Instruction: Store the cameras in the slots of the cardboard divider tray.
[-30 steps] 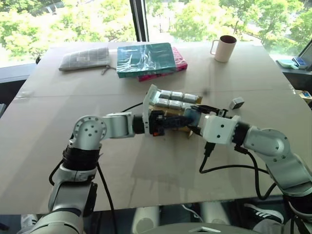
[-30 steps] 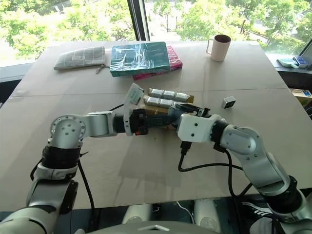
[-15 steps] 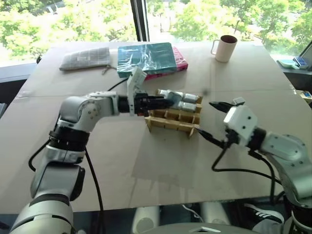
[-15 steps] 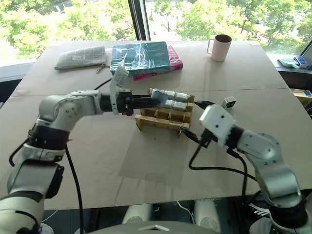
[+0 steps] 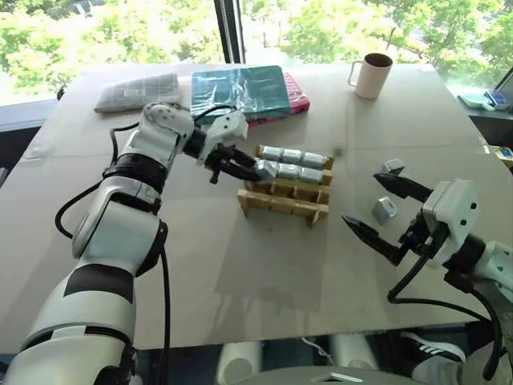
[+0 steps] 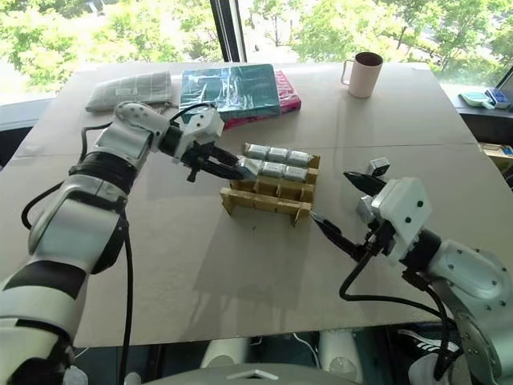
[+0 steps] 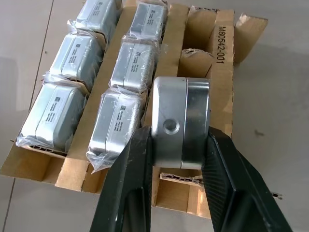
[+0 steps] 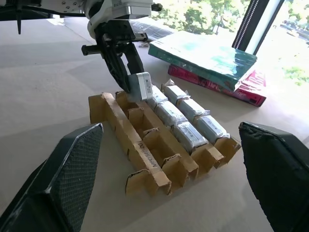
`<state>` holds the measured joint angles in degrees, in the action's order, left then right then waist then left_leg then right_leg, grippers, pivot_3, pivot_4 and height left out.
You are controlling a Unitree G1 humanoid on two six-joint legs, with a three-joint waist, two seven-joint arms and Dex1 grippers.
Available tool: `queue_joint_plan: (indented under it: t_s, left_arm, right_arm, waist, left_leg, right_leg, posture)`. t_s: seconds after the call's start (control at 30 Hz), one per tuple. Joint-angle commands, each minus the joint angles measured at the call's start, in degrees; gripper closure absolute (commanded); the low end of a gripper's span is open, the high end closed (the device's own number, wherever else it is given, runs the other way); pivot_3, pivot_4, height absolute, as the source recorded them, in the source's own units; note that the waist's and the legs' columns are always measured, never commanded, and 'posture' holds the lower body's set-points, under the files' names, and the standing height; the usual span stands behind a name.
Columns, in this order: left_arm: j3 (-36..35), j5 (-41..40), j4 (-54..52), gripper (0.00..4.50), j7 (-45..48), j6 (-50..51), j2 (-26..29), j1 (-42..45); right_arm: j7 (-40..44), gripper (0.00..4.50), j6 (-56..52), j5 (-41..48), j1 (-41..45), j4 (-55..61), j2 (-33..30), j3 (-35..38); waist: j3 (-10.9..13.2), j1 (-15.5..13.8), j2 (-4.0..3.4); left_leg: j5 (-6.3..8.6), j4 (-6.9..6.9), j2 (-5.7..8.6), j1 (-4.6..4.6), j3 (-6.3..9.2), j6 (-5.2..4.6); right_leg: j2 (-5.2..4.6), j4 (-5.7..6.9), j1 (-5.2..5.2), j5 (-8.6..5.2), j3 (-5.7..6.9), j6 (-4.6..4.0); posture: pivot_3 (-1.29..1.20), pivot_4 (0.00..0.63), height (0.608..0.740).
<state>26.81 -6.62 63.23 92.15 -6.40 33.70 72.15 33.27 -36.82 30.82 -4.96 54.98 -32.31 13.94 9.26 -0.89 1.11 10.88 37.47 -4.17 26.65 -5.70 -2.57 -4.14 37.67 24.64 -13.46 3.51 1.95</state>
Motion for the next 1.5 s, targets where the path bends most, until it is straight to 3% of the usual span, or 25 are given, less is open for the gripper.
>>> queue_joint_plan:
  t_s: [0.03, 0.33, 0.73, 1.2, 1.23, 1.4, 1.43, 1.5]
  left_arm:
    - [0.77, 2.64, 2.20, 3.62, 0.35, -4.20, -0.32, 2.51]
    - [2.54, 8.54, 5.36, 3.62, 0.35, -8.15, -0.62, 4.44]
    - [5.40, 8.21, 4.70, 3.62, 0.35, -7.98, 0.56, 5.07]
    - [1.47, 14.43, 5.81, 3.62, -0.39, -12.25, -1.74, 4.16]
    - [0.83, 14.32, 5.69, 2.62, -0.10, -12.02, -1.84, 4.06]
    - [-2.84, 11.66, 3.17, 0.43, 0.28, -8.94, -1.11, 3.62]
    - [-3.94, 10.57, 2.31, 0.05, 0.35, -7.71, -0.82, 3.51]
    - [-5.22, 5.84, -0.29, 0.05, 0.35, -1.57, 0.35, 3.28]
  right_arm:
    - [-1.76, 0.01, 1.40, -0.19, -1.71, 3.17, -0.38, 0.73]
    - [-2.76, 0.01, 3.63, -1.86, -4.94, 3.46, -1.42, -0.22]
    - [-2.52, 0.01, 5.82, -3.10, -5.02, 1.83, -2.08, -1.56]
    - [-2.73, 0.01, 6.32, -2.95, -6.26, 1.94, -2.43, -1.55]
    - [-2.70, 0.00, 6.31, -2.86, -6.36, 1.95, -2.47, -1.42]
    - [-2.16, 0.00, 6.58, -2.20, -6.68, 1.40, -2.81, -0.80]
    - [-2.02, 0.00, 6.66, -2.07, -6.64, 1.20, -2.87, -0.76]
    - [-2.00, 0.00, 6.80, -2.27, -6.21, 0.55, -3.02, -1.02]
  waist:
    - [0.00, 0.02, 0.00]
    - [-0.03, 0.10, 0.04]
    - [-0.04, 0.18, 0.04]
    - [-0.10, 0.10, 0.03]
    - [-0.10, 0.09, 0.03]
    - [-0.05, 0.08, 0.09]
    - [-0.05, 0.06, 0.10]
    - [-0.05, 0.07, 0.10]
  left_leg:
    - [0.00, 0.01, 0.00, 0.00, 0.00, 0.00]
    - [0.00, 0.18, -0.02, -0.02, 0.15, -0.01]
    - [0.00, 0.43, -0.04, -0.02, 0.37, -0.01]
    - [0.01, 0.69, -0.08, -0.03, 0.53, -0.01]
    - [0.01, 0.72, -0.08, -0.03, 0.56, -0.02]
    - [0.01, 0.76, -0.06, 0.02, 0.68, -0.02]
    - [0.01, 0.76, -0.05, 0.02, 0.68, -0.03]
    - [0.01, 0.77, -0.05, 0.02, 0.71, -0.03]
  right_leg:
    - [0.00, 0.00, 0.00, 0.00, -0.01, 0.00]
    - [0.01, 0.17, -0.01, -0.02, -0.01, 0.01]
    - [0.03, 0.30, -0.05, -0.02, -0.02, 0.02]
    - [0.07, 0.39, -0.20, -0.14, 0.06, -0.16]
    - [0.07, 0.39, -0.23, -0.15, 0.09, -0.16]
    - [0.08, 0.37, -0.27, -0.13, 0.15, -0.18]
    - [0.07, 0.37, -0.27, -0.13, 0.15, -0.18]
    - [0.08, 0.37, -0.30, -0.13, 0.18, -0.17]
  posture:
    - [0.00, 0.150, 0.740]
    - [0.00, 0.150, 0.740]
    - [0.00, 0.150, 0.740]
    - [0.00, 0.150, 0.740]
    - [0.00, 0.150, 0.740]
    - [0.00, 0.150, 0.740]
    - [0.00, 0.150, 0.740]
    - [0.00, 0.150, 0.740]
